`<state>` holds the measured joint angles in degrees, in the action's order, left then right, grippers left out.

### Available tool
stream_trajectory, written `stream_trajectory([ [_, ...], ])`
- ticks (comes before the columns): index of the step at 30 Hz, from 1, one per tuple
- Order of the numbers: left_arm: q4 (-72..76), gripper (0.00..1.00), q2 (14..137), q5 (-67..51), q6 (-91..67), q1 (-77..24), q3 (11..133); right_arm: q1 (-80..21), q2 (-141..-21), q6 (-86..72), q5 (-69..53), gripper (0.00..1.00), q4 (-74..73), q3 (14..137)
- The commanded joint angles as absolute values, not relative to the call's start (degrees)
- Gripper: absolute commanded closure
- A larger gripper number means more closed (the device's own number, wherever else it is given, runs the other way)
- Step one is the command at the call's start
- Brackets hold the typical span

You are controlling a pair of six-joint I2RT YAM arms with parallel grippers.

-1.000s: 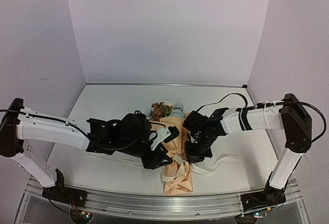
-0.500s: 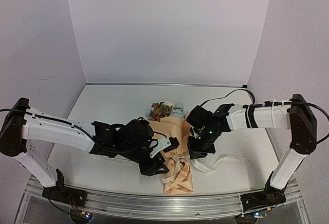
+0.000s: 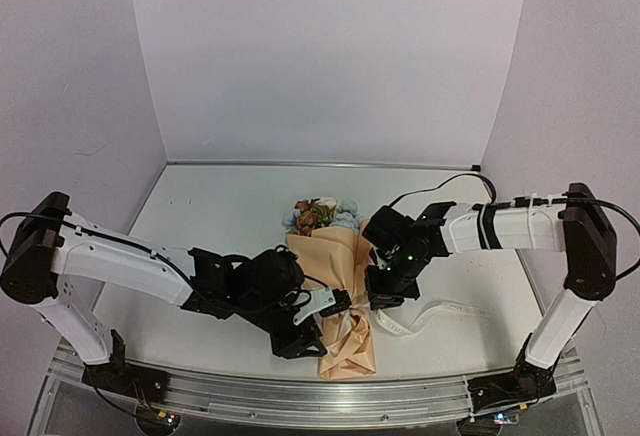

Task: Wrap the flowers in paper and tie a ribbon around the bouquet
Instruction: Cross the ribbon over the folded bouquet.

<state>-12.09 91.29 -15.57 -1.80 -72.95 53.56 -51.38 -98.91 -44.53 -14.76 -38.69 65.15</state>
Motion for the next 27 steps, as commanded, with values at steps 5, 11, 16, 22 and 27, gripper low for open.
stream_trajectory([
  [5, -8.52, 0.60, 94.21, -16.68, -1.41, -73.28, 55.35, -50.86, -96.47, -43.86, -13.24, 1.00, -39.77, 63.96],
  [11, -9.02, 0.85, 94.52, -16.73, -0.76, -73.35, 57.05, -50.55, -94.88, -43.11, -13.14, 1.00, -40.37, 63.34],
  [16, -10.17, 0.97, 93.19, -14.89, 0.66, -73.33, 59.34, -49.89, -93.09, -40.17, -12.78, 1.00, -44.32, 64.51],
  [22, -7.64, 1.00, 92.51, -12.22, 3.77, -73.29, 63.22, -48.21, -91.10, -37.28, -15.01, 1.00, -50.25, 66.90],
  [27, -5.29, 1.00, 97.09, -11.73, 6.01, -73.16, 67.92, -45.05, -91.61, -38.64, -23.66, 1.00, -52.47, 70.07],
])
